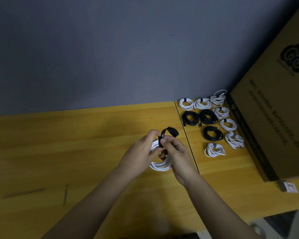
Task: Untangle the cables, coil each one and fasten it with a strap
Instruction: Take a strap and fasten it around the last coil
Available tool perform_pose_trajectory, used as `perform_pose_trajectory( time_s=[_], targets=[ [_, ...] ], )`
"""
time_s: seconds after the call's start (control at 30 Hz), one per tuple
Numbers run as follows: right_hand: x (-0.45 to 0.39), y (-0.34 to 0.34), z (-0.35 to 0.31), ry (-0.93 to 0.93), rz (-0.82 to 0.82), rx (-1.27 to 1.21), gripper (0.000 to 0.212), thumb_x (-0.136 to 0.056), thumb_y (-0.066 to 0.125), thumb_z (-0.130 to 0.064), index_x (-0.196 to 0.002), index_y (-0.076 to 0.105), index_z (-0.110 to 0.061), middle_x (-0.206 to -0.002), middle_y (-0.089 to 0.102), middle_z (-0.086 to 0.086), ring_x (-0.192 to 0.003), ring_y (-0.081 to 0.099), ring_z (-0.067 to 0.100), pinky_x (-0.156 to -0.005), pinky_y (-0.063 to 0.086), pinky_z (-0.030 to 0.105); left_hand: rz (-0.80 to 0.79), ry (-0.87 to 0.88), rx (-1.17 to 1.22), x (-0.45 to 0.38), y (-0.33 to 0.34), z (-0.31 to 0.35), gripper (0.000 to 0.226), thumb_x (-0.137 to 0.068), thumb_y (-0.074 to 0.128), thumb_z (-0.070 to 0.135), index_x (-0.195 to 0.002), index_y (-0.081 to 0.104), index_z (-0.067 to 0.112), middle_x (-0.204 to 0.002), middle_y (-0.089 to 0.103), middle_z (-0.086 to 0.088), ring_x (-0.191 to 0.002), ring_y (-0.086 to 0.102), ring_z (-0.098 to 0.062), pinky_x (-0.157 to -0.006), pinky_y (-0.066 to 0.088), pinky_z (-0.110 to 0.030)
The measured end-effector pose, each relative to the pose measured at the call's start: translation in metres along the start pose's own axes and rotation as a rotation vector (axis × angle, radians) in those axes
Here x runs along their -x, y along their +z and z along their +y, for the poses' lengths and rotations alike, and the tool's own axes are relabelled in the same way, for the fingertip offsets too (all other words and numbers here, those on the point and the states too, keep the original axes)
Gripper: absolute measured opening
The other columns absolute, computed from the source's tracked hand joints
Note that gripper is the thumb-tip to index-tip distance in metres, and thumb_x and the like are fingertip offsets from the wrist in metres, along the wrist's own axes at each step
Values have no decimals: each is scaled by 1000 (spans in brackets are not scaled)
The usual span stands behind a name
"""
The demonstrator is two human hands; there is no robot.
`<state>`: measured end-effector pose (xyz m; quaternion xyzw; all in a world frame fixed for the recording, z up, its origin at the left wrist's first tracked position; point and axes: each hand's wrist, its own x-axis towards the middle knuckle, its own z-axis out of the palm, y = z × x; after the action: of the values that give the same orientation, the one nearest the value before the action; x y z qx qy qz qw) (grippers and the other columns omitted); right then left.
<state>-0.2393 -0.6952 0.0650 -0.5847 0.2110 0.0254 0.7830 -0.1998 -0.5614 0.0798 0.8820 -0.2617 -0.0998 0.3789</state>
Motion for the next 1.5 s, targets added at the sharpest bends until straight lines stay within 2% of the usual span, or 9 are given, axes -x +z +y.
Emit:
perform_pose_trajectory(
  time_s=[0.13,0.33,0.63,0.8,0.87,1.0,1.1,1.3,1.5],
  targets=[
    [0,-3,-7,-8,11,-19,10,-92,60,-13,-95,68,-8,-80,63,8,-71,59,17,-68,50,28,111,47,-9,-1,3,-3,21,-94,59,24,-113,60,15,-106,65,-1,-94,61,-19,-75,46,-36],
    [-10,-11,-19,-93,44,186,16,-93,58,-8,-85,70,-12,-75,67,-6,-69,61,2,-64,47,14,107,85,15,-2,6,-10,17,-93,61,26,-107,64,16,-101,62,6,-81,54,-7,-69,42,-28],
    [-26,-14,-31,-89,7,217,16,-96,55,-7,-84,66,-10,-64,62,-4,-60,59,6,-60,50,16,82,226,-29,2,10,-11,29,-94,48,38,-113,61,21,-100,61,1,-73,55,-12,-63,42,-31],
    [-28,-16,-41,-188,-122,300,11,-91,61,-7,-82,67,-10,-69,64,0,-68,62,9,-70,55,23,56,100,7,2,7,-11,27,-95,58,31,-117,67,20,-104,67,4,-70,51,2,-63,36,-8],
    [-29,-16,-43,-268,-134,359,13,-91,62,-4,-81,68,-10,-74,66,3,-69,62,11,-70,54,26,50,69,-2,-1,6,-9,25,-94,59,31,-114,69,20,-89,65,12,-67,51,7,-60,35,-9],
    [-29,-20,-40,-386,-202,579,16,-90,60,3,-85,71,-7,-84,68,-1,-67,61,1,-62,45,15,29,-64,25,-12,2,-6,13,-91,63,27,-86,69,18,-58,48,9,-53,44,-5,-53,29,-26],
    [-27,-24,-31,-482,-244,695,20,-90,60,2,-90,74,-13,-88,69,-5,-81,65,7,-71,52,27,28,-127,113,-16,-3,-6,29,-86,67,21,-61,54,26,-53,45,7,-50,40,-6,-52,28,-28],
    [-13,-29,-27,-740,-249,801,21,-89,57,-20,-97,76,-15,-99,64,-25,-95,63,-3,-82,51,18,36,-304,509,-21,-9,-4,19,-80,68,0,-71,68,17,-66,71,4,-63,64,-2,-65,47,-19],
    [-10,-35,-36,-903,-261,993,26,-83,56,-13,-99,76,-16,-110,69,-8,-108,62,4,-89,53,28,-32,-360,821,-24,-20,-1,14,-86,66,0,-99,69,6,-80,72,3,-71,67,-2,-66,48,-11]
  ],
)
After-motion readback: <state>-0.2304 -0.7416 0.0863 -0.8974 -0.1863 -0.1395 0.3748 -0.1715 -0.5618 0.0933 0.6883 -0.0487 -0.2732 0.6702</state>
